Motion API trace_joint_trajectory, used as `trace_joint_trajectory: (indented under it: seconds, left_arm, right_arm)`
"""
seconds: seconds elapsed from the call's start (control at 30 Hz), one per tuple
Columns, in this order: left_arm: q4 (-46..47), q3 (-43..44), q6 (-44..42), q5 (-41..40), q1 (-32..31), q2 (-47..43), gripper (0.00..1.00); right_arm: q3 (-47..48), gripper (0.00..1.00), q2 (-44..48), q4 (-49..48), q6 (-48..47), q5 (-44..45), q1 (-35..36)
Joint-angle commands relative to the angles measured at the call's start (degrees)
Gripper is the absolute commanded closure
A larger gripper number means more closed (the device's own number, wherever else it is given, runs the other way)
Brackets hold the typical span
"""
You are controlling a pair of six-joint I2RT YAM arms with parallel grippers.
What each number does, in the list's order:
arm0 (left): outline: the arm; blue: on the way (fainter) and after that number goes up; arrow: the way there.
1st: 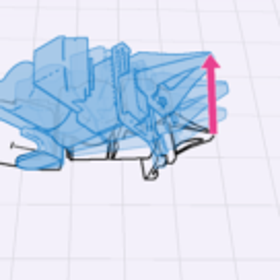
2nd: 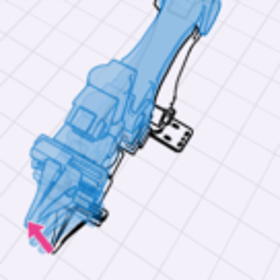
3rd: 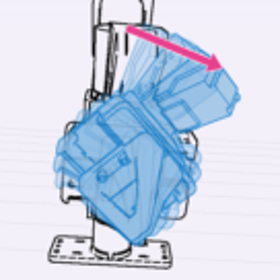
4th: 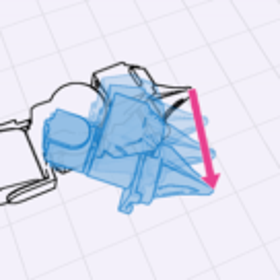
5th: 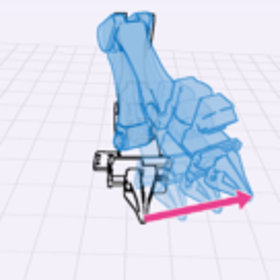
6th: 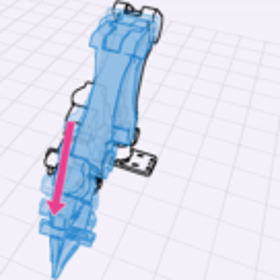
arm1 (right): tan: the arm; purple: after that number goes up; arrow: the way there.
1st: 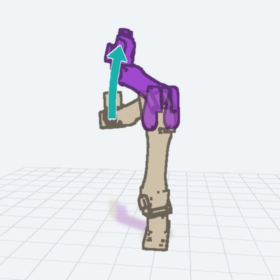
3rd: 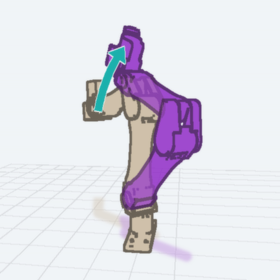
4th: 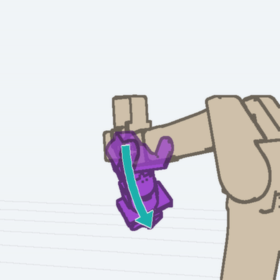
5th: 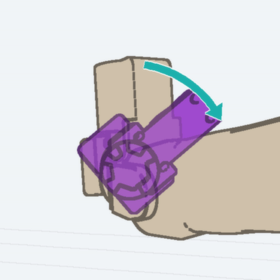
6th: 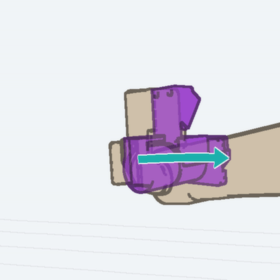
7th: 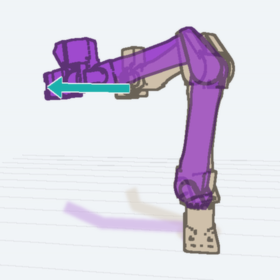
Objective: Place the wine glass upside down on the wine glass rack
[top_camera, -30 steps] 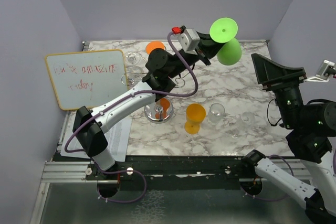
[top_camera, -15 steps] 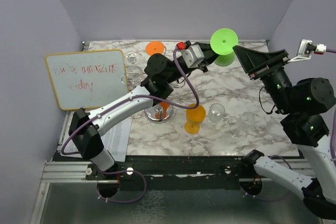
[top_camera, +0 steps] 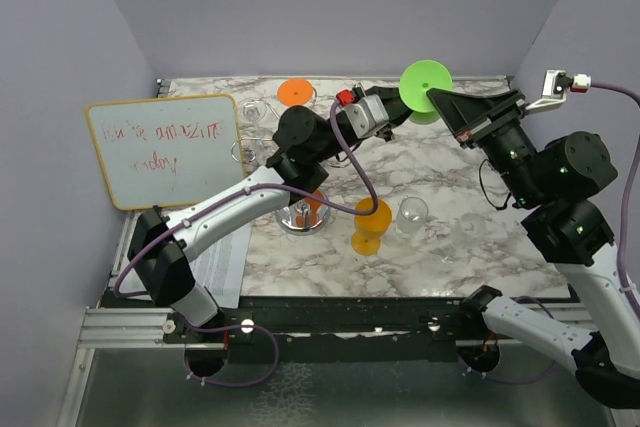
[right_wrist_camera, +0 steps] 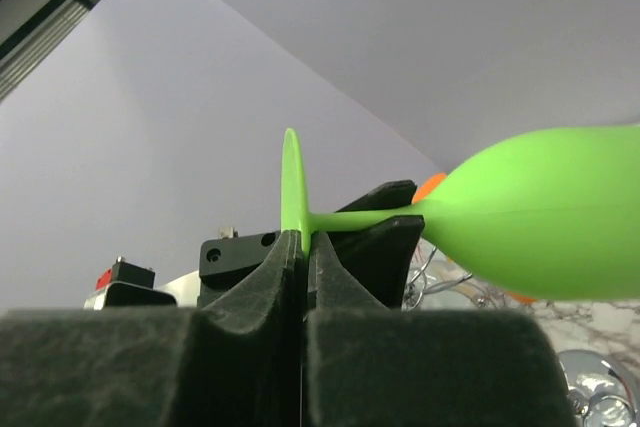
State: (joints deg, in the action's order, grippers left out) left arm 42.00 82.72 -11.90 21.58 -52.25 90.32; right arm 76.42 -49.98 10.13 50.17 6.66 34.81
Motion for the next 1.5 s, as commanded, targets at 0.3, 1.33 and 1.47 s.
trace_joint_trajectory:
  seconds: [0.3, 1.33, 1.47]
  left_arm:
    - [1.49, -9.93, 4.49, -9.86, -0.46, -10.49, 0.28]
    - [-34.42, -30.07, 6.05, -48.06, -0.45, -54.64, 0.09]
    - [-32.92, -31.42, 4.94, -51.49, -0.41, -54.66, 0.09]
  right_arm:
    - [-5.54, 0.99, 2.62, -7.80, 1.26, 8.16, -0.18]
    - [7.45, 0.99, -30.65, -10.50, 9.51, -16.21, -0.18]
    - [8.60, 0.99, -32.63, -10.78, 12.49, -21.11, -0.18]
